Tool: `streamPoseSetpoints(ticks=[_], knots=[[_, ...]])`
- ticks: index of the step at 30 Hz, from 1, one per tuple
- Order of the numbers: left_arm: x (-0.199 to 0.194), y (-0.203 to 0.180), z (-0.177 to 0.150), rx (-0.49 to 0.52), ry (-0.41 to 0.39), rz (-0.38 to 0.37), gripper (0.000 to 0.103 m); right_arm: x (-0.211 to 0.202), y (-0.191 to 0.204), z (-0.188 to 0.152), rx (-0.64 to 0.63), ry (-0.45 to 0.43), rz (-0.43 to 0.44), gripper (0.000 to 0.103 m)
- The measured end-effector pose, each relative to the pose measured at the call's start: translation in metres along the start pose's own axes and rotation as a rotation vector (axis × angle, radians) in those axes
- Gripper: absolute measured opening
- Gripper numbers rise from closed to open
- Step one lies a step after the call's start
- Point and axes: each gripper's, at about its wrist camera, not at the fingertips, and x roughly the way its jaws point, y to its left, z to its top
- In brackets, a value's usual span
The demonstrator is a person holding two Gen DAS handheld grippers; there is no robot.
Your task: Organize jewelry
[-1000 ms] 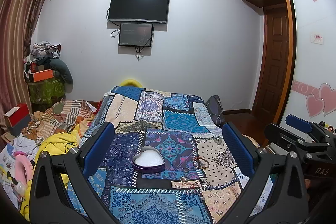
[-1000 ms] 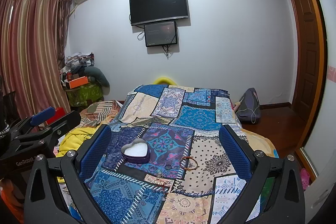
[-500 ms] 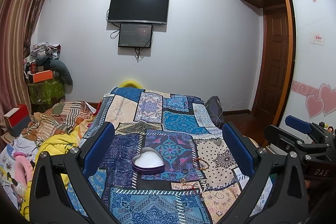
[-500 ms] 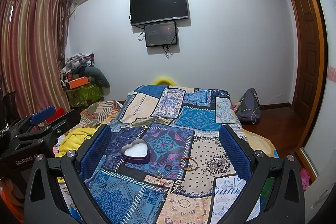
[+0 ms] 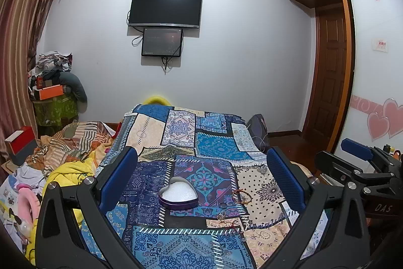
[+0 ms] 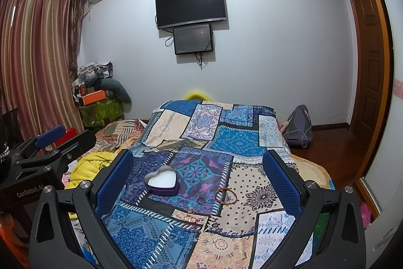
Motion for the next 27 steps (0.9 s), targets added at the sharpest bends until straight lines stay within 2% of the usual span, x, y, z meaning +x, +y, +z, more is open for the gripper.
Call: streamPoseSetpoints(ticks=[5,11,14,23,26,27], knots=[[0.005,0.001,-0.001,0.003,0.008,0.007,0.103,0.010,-0.004,-0.004,0.003,0.021,-0.012,0.102],[0.032,0.013,-0.010,-0.020,0.063,0.027,0.103,0.040,-0.021,-0.015,0.006,0.090,-0.060,0.102],[0.054,0.025,-0.020,-0.054,0.127,0.058,0.103,0.058,-0.032,-0.026,0.023,0.146,-0.090,0.102],[0.115,0.048,-0.072,-0.110,0.341,0.045,0.101,0.098,-0.047,-0.058,0.036,0.322,-0.091,0.101],[0.134,0.047,-0.095,-0.089,0.429,0.027,0.092,0.115,-0.050,-0.074,0.034,0.385,-0.060,0.093],[0.140,0.046,-0.102,-0.084,0.456,0.018,0.089,0.119,-0.049,-0.078,0.035,0.402,-0.048,0.087]])
